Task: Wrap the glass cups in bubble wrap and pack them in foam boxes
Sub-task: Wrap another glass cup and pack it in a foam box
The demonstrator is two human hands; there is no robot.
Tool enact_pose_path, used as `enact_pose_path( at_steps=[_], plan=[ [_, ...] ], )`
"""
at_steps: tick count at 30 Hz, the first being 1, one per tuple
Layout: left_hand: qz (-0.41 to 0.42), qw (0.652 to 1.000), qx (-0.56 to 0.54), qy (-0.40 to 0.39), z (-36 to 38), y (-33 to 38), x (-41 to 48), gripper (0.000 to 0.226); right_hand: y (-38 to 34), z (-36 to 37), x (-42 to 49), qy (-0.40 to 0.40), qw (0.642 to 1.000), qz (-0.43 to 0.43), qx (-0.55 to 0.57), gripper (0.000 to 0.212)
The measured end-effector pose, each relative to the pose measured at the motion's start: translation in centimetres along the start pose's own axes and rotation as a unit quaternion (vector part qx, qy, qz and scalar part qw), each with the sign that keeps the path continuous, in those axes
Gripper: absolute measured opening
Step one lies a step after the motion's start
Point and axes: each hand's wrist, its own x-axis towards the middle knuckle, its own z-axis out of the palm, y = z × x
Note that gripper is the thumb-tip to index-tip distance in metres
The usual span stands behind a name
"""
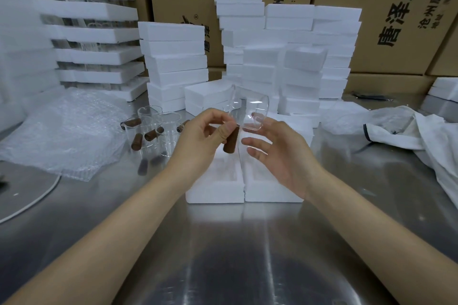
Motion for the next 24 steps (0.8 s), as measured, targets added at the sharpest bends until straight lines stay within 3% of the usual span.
enact_pose_path(
  at_steps=[4, 7, 10, 13, 18, 22, 24],
  plan=[
    [0.053, 0.994, 0.089, -0.026, -0.7, 0.0, 0.0, 0.010, -0.1, -0.1, 0.0, -0.002, 0.999, -0.005, 0.034, 0.029],
    [0.071, 0.991, 0.109, 0.012, -0.2, -0.1, -0.4, 0.020, 0.2, 0.0, 0.0, 0.004, 0.999, -0.019, 0.037, 0.030],
    [0.065, 0.992, 0.099, 0.052, 0.3, -0.1, -0.6, 0.028, 0.6, 0.0, -0.2, 0.000, 0.998, -0.033, 0.057, 0.048],
    [0.043, 0.998, 0.048, 0.014, 0.8, 0.0, -0.8, 0.028, 0.8, 0.0, -0.3, 0.022, 0.997, -0.049, 0.051, 0.058],
    [0.022, 0.999, 0.025, -0.001, 1.1, -0.5, -0.9, 0.037, 0.5, -0.4, 0.0, 0.032, 0.995, -0.067, 0.068, 0.029],
    [-0.016, 0.999, -0.010, -0.047, 1.1, -0.6, -0.6, 0.060, 0.8, -0.4, 0.0, 0.044, 0.996, -0.071, 0.037, 0.011],
    [-0.029, 0.997, -0.026, -0.064, 0.9, -0.5, -0.6, 0.071, 1.0, -0.4, 0.0, 0.041, 0.997, -0.066, 0.029, 0.013]
  ],
)
